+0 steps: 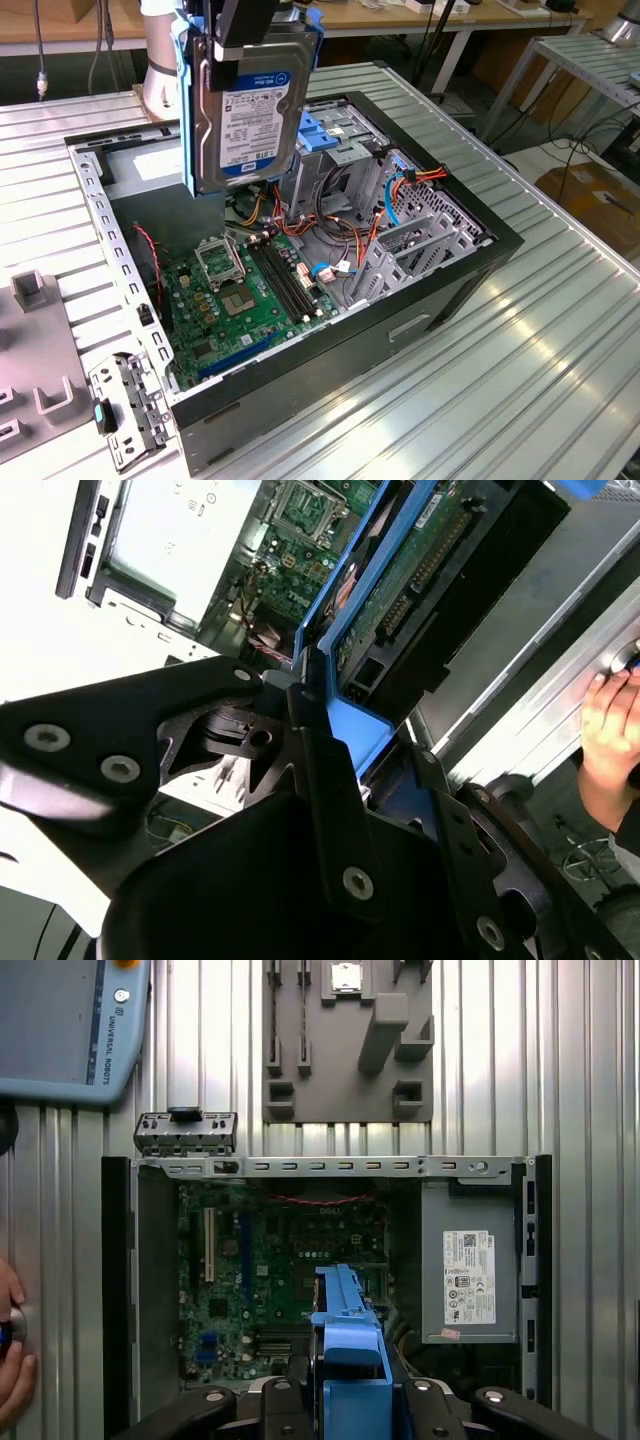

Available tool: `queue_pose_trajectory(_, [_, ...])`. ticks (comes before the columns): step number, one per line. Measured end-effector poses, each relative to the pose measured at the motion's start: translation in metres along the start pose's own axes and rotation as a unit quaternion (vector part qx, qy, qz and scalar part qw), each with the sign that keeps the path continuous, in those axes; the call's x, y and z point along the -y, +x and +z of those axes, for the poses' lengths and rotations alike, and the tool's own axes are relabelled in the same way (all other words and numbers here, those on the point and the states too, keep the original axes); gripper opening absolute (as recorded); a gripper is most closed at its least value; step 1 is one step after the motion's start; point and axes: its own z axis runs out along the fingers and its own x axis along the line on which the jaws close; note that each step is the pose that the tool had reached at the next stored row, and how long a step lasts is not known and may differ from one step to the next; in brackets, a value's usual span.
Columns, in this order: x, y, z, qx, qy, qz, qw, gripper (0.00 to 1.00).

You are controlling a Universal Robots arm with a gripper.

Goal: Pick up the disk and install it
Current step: 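Insert the disk into the insertion slot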

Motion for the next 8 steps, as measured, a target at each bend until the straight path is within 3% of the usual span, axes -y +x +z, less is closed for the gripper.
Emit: queue_pose_trajectory(8, [0.0007,0.0114,0.0003,0.0001,0.0,0.0,1.0,0.37])
